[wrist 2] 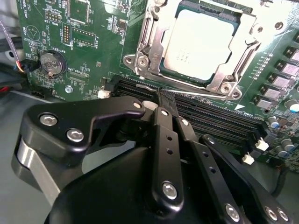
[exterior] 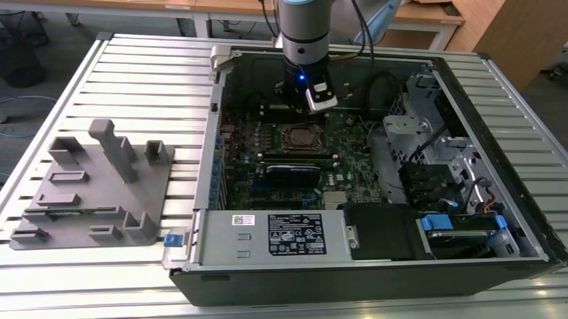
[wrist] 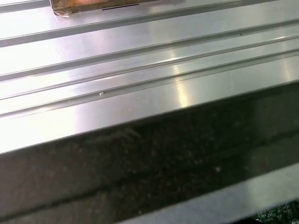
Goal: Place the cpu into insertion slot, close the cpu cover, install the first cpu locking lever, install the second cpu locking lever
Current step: 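Install the first cpu locking lever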
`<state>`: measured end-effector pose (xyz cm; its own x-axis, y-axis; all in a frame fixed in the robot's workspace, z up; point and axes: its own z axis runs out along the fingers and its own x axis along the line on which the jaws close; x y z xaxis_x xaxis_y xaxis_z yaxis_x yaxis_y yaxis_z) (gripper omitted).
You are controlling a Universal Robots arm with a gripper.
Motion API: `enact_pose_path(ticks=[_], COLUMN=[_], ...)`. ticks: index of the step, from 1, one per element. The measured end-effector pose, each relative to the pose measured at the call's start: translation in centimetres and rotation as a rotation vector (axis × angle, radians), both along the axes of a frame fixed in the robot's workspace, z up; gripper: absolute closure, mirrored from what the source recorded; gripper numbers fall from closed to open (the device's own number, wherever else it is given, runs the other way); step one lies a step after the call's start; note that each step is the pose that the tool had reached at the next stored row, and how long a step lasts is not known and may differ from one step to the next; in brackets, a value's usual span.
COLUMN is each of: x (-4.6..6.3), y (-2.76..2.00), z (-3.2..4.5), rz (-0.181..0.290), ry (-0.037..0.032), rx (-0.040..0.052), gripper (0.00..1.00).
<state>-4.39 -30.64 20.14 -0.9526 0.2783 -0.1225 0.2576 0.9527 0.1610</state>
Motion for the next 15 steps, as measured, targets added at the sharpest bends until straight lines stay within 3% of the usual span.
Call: enact_pose_path(ticks=[9,15], x=[0.0,0.0], y=[-0.05,-0.05], z=[-0.19,-0.32], rz=[-0.021,-0.033], ry=[-0.0006,-0.001], rx=[-0.0068,-0.0227], gripper=[0.89,0.89])
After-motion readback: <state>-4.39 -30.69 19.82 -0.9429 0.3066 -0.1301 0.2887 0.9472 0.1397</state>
